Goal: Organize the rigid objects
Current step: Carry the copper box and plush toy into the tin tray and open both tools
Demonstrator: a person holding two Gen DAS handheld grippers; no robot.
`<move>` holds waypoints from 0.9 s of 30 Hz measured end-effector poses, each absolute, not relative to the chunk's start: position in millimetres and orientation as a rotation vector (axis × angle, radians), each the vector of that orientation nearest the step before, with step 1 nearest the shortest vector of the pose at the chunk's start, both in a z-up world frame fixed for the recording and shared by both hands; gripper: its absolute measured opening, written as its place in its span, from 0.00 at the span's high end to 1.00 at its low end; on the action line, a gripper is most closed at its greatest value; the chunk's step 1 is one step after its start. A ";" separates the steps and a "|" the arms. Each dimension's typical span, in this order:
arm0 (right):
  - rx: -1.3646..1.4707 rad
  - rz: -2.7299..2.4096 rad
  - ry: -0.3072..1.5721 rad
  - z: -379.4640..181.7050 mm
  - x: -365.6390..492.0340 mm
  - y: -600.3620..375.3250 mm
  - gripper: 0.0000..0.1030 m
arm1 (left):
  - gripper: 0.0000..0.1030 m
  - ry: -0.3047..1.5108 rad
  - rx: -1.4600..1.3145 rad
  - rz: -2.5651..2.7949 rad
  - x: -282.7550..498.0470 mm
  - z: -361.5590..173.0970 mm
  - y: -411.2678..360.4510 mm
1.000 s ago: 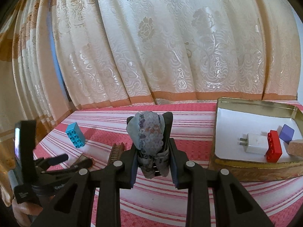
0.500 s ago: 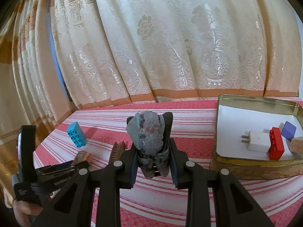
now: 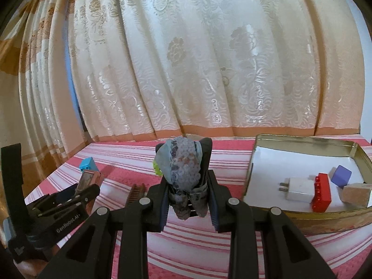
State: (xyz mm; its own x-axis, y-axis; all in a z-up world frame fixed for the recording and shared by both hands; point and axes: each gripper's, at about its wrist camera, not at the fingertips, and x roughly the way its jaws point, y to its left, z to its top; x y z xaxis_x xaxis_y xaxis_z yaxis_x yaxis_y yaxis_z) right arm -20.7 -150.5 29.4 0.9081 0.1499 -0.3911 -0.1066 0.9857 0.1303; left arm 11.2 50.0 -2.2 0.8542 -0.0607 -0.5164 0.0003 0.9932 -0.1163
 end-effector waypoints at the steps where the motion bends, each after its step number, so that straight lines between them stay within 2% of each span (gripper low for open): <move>1: 0.106 0.129 0.410 29.5 -21.2 -153.6 0.70 | 0.55 0.543 -0.106 -0.035 10.6 -1.5 45.9; 27: 0.092 -0.007 0.378 33.0 -33.5 -239.9 0.70 | 0.55 0.504 -0.057 -0.152 6.5 10.9 -50.9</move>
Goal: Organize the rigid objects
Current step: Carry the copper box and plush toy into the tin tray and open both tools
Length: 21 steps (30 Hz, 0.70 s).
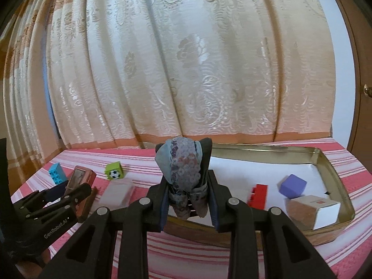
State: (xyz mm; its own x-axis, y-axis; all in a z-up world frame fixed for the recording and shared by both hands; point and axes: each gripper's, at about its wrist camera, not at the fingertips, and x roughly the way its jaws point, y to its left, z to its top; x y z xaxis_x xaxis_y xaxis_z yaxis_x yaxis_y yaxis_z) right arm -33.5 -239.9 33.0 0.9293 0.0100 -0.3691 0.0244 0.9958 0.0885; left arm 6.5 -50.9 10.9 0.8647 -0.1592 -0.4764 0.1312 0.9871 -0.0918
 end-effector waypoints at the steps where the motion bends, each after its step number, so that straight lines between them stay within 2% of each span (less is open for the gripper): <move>1: 0.094 -0.011 0.378 33.1 -33.7 -242.2 0.70 | 0.55 0.504 -0.057 -0.156 6.7 11.4 -53.4; 21: 0.123 -0.116 0.345 40.0 -39.7 -306.7 0.70 | 0.55 0.469 -0.028 -0.265 13.0 25.6 -116.8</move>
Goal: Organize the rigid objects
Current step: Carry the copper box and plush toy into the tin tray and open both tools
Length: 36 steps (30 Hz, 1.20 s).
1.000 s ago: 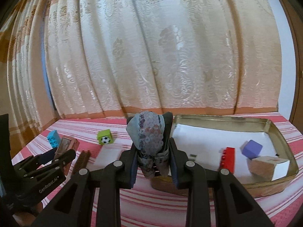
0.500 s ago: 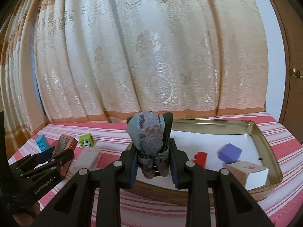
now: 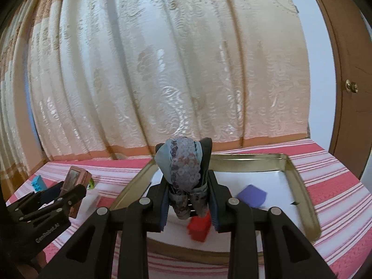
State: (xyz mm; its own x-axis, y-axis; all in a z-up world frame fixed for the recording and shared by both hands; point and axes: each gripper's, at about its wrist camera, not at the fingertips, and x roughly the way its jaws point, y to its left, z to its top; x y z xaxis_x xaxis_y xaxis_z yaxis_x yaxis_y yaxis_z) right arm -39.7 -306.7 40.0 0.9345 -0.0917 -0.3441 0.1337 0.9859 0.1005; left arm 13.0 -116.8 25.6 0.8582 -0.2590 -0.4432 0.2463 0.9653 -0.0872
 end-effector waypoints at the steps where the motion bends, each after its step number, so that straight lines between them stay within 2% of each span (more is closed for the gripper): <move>1: 0.124 -0.123 0.344 40.3 -40.1 -311.0 0.70 | 0.55 0.469 -0.026 -0.271 14.0 25.9 -119.9; 19: 0.172 -0.293 0.346 41.3 -40.4 -400.2 0.70 | 0.55 0.474 0.011 -0.365 33.2 25.8 -190.5; 36: 0.149 -0.253 0.491 20.4 12.5 -379.0 0.70 | 0.55 0.586 0.124 -0.290 67.0 5.2 -235.0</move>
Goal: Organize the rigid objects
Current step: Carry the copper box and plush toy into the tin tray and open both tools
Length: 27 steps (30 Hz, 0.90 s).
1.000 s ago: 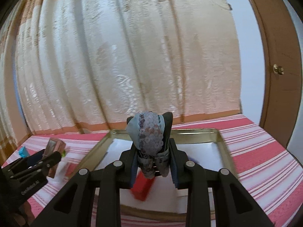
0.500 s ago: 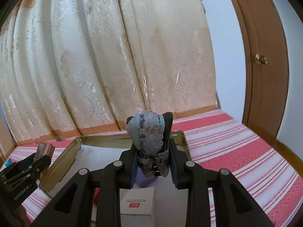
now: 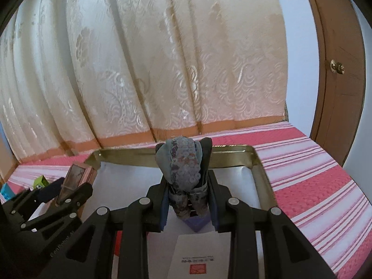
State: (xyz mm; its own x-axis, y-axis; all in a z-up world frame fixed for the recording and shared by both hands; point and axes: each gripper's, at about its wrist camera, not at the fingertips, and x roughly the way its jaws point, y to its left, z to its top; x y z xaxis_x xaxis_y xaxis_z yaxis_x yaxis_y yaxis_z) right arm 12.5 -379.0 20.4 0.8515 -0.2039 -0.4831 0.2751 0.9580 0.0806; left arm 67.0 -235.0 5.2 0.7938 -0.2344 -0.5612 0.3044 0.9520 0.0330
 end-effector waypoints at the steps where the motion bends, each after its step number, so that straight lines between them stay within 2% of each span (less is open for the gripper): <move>1: 0.149 -0.250 0.497 19.3 13.5 -378.4 0.70 | 0.55 0.593 0.121 -0.288 68.6 4.5 -234.8; 19: 0.133 -0.222 0.530 15.2 21.9 -371.2 0.70 | 0.54 0.642 0.121 -0.243 80.8 -0.3 -236.8; 22: 0.133 -0.205 0.531 15.3 22.1 -370.3 0.68 | 0.52 0.635 0.127 -0.232 79.7 0.0 -237.6; 23: 0.132 -0.209 0.528 15.9 21.5 -370.0 0.58 | 0.43 0.626 0.129 -0.229 77.9 0.8 -237.6; 24: 0.134 -0.212 0.526 16.3 20.7 -370.5 0.42 | 0.35 0.615 0.131 -0.229 75.3 1.9 -237.4; 26: 0.145 -0.239 0.493 19.2 14.7 -372.6 0.22 | 0.01 0.572 0.134 -0.230 65.0 5.8 -236.1; 27: 0.154 -0.250 0.466 21.4 10.0 -374.1 0.19 | 0.01 0.548 0.133 -0.229 60.3 8.0 -235.0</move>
